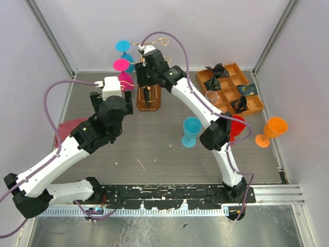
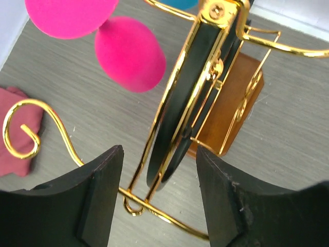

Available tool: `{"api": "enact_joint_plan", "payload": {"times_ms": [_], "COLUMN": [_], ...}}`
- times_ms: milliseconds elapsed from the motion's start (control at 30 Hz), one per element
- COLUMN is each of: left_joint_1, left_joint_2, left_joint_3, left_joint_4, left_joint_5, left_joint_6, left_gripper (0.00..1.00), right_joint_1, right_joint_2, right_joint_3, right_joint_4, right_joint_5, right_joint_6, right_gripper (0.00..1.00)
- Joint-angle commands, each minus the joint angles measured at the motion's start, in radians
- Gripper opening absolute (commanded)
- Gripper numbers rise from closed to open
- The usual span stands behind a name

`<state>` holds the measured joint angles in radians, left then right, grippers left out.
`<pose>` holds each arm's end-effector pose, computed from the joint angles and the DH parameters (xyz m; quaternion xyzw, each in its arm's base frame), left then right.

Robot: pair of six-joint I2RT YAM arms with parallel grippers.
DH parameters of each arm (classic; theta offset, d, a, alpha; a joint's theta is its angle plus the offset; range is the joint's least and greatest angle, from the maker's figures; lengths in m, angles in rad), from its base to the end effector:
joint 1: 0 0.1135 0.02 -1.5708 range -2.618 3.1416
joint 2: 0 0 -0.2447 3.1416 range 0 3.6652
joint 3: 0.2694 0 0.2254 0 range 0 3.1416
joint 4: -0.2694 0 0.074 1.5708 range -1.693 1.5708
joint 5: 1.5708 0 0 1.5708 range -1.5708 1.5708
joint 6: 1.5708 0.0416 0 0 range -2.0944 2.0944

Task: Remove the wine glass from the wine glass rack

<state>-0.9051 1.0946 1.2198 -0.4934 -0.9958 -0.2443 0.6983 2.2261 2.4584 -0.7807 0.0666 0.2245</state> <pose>0.1547 -0.1405 0.3829 -0.0205 0.7729 0.0604 0.6313 0.3582 0.2970 0.3557 -0.1887 0.8512 0.1917 0.4508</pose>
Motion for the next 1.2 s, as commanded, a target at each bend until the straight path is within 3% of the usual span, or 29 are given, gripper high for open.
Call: {"api": "enact_joint_plan", "payload": {"times_ms": [0, 100, 233, 333, 500, 733, 967, 1167], "left_joint_1": [0.082, 0.137, 0.192, 0.225, 0.262, 0.330, 0.403, 0.497], "left_joint_2": [-0.038, -0.046, -0.045, -0.029, 0.025, 0.096, 0.127, 0.202], "left_joint_3": [0.018, 0.010, 0.002, 0.007, 0.039, 0.094, 0.149, 0.179], "left_joint_4": [-0.027, -0.021, -0.002, 0.023, 0.074, 0.134, 0.168, 0.214], "left_joint_5": [0.029, 0.086, 0.145, 0.176, 0.227, 0.395, 0.536, 0.768], "left_joint_6": [-0.074, -0.082, -0.083, -0.068, -0.036, -0.029, -0.066, -0.188], "left_gripper": [0.92, 0.92, 0.92, 0.92, 0.93, 0.94, 0.94, 0.94], "right_joint_1": [0.030, 0.047, 0.049, 0.038, -0.015, -0.122, -0.154, -0.177], "right_joint_2": [0.005, 0.033, 0.013, -0.055, -0.175, -0.354, -0.401, -0.405], "right_joint_3": [0.083, 0.080, 0.050, -0.065, -0.178, -0.339, -0.365, -0.339], "right_joint_4": [0.062, 0.041, 0.011, 0.014, -0.013, 0.009, 0.010, -0.028], "right_joint_5": [0.097, 0.193, 0.260, 0.266, 0.243, 0.165, 0.111, -0.022], "right_joint_6": [-0.083, -0.114, -0.155, -0.195, -0.272, -0.336, -0.504, -0.541], "right_gripper": [0.65, 0.62, 0.41, 0.28, 0.17, 0.16, 0.16, 0.13]}}
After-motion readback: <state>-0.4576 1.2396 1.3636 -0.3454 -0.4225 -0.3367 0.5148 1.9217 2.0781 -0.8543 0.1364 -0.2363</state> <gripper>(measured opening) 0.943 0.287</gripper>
